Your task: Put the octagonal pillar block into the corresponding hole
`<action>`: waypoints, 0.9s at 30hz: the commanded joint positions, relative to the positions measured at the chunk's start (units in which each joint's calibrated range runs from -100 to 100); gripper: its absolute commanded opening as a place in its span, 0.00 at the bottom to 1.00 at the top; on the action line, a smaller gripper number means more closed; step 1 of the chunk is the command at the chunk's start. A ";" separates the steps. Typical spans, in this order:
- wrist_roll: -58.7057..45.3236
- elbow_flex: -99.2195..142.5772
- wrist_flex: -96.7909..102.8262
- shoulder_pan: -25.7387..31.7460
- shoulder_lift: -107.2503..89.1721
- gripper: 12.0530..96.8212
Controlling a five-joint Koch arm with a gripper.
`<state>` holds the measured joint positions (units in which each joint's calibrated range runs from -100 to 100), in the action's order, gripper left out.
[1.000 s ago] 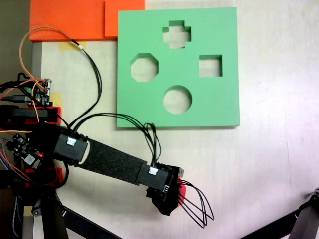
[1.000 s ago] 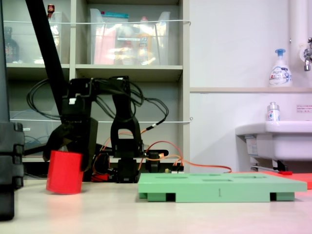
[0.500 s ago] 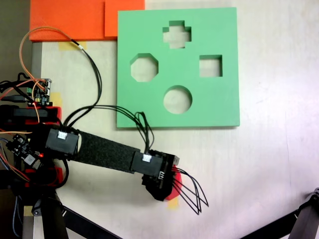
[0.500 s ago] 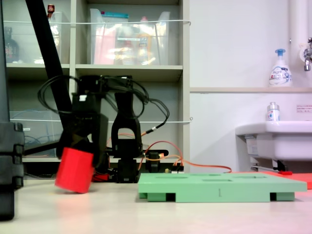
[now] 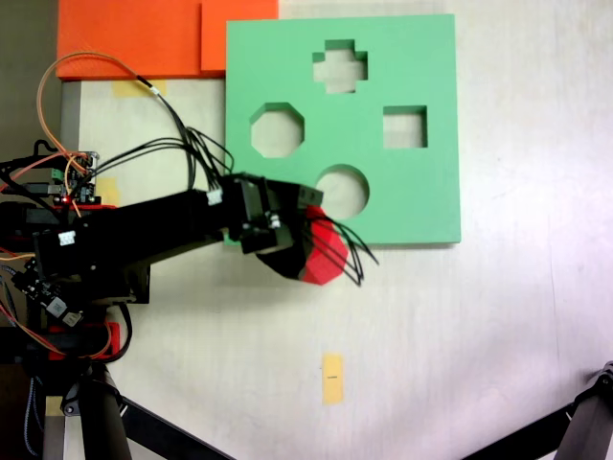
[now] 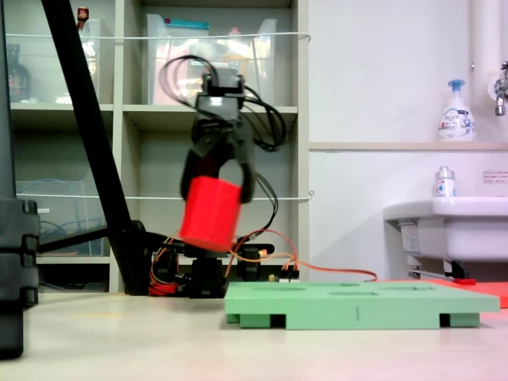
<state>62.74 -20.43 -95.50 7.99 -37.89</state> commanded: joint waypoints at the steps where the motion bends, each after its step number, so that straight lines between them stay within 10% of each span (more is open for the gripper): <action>1: 2.34 -5.99 -2.10 3.52 -2.75 0.31; 27: 12.75 -7.58 2.53 18.71 6.89 0.31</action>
<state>75.14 -23.66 -95.20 26.11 -31.33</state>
